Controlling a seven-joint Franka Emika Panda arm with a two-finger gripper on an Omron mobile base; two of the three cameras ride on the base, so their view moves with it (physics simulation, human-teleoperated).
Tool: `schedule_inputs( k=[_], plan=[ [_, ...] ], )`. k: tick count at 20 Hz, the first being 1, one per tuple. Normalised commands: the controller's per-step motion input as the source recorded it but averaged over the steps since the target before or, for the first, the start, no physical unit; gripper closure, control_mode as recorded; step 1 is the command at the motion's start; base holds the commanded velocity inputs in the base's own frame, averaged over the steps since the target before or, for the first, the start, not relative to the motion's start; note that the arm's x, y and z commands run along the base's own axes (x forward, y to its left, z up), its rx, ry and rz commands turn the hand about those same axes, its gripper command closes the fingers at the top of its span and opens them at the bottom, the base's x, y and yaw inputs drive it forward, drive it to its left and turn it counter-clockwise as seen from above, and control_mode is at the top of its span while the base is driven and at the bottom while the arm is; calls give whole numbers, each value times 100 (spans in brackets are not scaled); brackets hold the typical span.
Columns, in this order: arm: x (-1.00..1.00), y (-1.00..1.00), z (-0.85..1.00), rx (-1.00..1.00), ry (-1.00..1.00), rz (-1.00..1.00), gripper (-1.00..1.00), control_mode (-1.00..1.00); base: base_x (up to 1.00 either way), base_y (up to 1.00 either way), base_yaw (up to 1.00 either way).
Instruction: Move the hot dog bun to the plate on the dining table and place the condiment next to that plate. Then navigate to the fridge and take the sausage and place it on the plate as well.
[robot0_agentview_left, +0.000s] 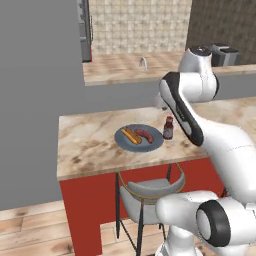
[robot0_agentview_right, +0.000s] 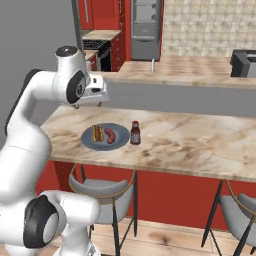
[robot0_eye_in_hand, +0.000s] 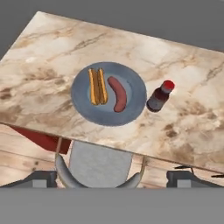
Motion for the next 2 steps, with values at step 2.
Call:
schedule_inputs(
  k=[2],
  plan=[
    [-100,0,63,0,-9,0,-100,-100,0,0,0]
  ],
)
